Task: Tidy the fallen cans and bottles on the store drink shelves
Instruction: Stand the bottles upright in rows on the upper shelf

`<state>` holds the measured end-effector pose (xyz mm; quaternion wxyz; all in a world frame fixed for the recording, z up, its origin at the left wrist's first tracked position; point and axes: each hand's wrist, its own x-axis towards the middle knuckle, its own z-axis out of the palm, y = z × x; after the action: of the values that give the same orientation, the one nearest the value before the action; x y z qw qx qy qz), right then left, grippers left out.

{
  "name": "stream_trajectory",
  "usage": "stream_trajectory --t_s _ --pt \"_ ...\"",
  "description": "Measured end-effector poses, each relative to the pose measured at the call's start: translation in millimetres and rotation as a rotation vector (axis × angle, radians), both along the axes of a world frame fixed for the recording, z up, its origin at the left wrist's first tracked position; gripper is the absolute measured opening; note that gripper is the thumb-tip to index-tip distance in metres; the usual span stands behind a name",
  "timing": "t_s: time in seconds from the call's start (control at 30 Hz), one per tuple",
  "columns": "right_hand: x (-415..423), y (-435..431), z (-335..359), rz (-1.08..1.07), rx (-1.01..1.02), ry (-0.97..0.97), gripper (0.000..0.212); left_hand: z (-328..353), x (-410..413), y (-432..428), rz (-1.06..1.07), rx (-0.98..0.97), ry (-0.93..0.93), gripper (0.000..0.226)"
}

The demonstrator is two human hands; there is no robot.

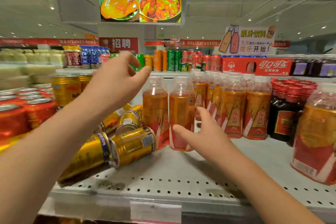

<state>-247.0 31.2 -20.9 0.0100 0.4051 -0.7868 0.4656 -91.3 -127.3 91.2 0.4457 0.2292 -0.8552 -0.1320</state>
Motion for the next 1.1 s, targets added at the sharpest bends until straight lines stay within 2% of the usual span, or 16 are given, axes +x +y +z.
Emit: stream_trajectory --t_s 0.1,0.13,0.17,0.2,0.23,0.37,0.53,0.63,0.7,0.8,1.1 --pt "-1.1 -11.0 3.8 -0.053 -0.003 -0.019 0.084 1.0 -11.7 -23.2 -0.094 0.126 -0.397 0.089" --pt "-1.7 -13.0 5.5 -0.071 -0.006 -0.039 0.083 -0.8 -15.4 -26.4 -0.15 0.154 -0.495 0.087" --pt "-2.1 -14.4 6.9 -0.086 -0.005 -0.061 0.084 -3.9 -20.9 -30.5 -0.214 0.173 -0.544 0.07" --pt "-2.3 -15.6 8.0 -0.101 -0.003 -0.075 0.087 -6.8 -25.0 -33.0 -0.263 0.178 -0.551 0.051" --pt "-2.1 -16.5 8.2 -0.116 -0.004 -0.08 0.089 -9.2 -29.1 -35.6 -0.299 0.166 -0.549 0.046" --pt "3.0 -20.5 4.2 -0.187 -0.055 -0.06 0.084 -13.6 -45.5 -45.3 -0.323 0.068 -0.482 0.043" --pt "-3.5 -26.5 1.4 -0.328 -0.07 -0.069 0.084 -9.8 -65.0 -52.9 -0.444 0.215 -0.485 0.039" --pt "-16.7 -25.3 0.5 -0.344 -0.043 -0.066 0.071 -10.3 -79.2 -53.2 -0.492 0.248 -0.48 0.036" --pt "-27.6 -21.7 -0.7 -0.344 -0.043 -0.054 0.068 -11.4 -89.7 -52.7 -0.53 0.29 -0.478 0.041" --pt "-43.1 -16.0 -0.1 -0.372 -0.014 0.016 0.073 -12.7 -107.5 -52.0 -0.547 0.329 -0.479 0.067" --pt "-66.9 -7.4 7.5 -0.399 0.073 0.009 0.073 -19.8 -147.4 -52.7 -0.6 0.382 -0.462 0.057"
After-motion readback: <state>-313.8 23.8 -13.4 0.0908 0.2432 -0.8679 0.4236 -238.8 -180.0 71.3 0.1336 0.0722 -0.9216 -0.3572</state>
